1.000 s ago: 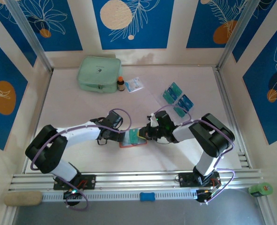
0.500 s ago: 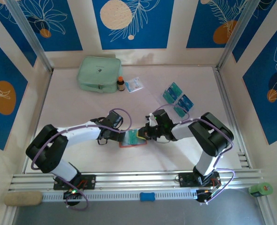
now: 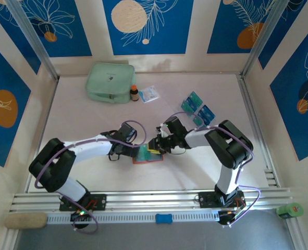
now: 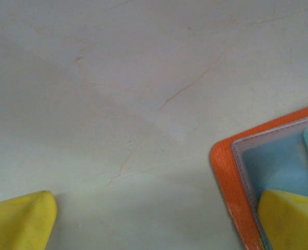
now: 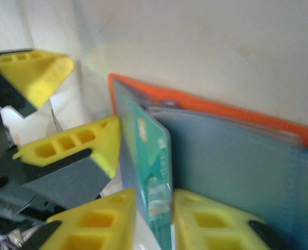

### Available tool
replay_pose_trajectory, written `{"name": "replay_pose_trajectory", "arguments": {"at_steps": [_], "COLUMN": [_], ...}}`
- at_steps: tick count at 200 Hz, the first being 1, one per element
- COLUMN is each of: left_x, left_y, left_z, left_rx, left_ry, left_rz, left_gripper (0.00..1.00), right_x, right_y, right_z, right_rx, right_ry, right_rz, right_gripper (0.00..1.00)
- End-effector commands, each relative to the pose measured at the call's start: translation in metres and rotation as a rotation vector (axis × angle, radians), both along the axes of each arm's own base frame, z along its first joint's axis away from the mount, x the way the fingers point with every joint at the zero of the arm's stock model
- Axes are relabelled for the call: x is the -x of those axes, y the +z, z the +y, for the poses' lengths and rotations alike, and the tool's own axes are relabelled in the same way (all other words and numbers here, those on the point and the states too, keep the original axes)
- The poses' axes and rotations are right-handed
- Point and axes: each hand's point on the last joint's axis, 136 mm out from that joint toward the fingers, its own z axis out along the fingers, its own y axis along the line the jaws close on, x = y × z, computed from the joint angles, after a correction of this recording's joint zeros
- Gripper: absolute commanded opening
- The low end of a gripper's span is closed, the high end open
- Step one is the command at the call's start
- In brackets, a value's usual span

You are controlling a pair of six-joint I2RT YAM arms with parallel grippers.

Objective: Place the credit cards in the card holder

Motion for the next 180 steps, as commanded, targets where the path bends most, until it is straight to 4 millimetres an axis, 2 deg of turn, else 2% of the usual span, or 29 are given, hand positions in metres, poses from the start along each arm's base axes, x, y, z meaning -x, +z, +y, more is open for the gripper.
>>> {"name": "replay_pose_trajectory", "arguments": {"at_steps": [1, 46, 83, 119, 180], "left_x": [0.011, 0.005, 0.005, 0.012, 0.024], "left_y": [-0.013, 0.009, 0.02, 0.017, 0.0], "left_z": [0.012, 0.0, 0.0, 0.011, 0.025], "left_rx": [-0.062, 0.048, 0.107, 0.114, 0.073], "left_ry": [0.008, 0.052, 0.101, 0.154, 0.209], "left_rz": [0.053, 0.027, 0.016, 0.023, 0.056], "left_gripper": [1.0, 1.0, 1.0, 1.0, 1.0], "right_x": [0.014, 0.007, 0.003, 0.003, 0.004], "right_y": [0.002, 0.023, 0.024, 0.02, 0.008], "right_z": [-0.013, -0.019, -0.014, -0.006, 0.0], "right_rx": [0.083, 0.143, 0.183, 0.221, 0.264], "right_ry": [0.032, 0.041, 0.062, 0.096, 0.119], "right_rz": [0.013, -0.069, -0.094, -0.111, -0.106], "right_gripper": [0.33, 0.32, 0.19, 0.1, 0.06]}}
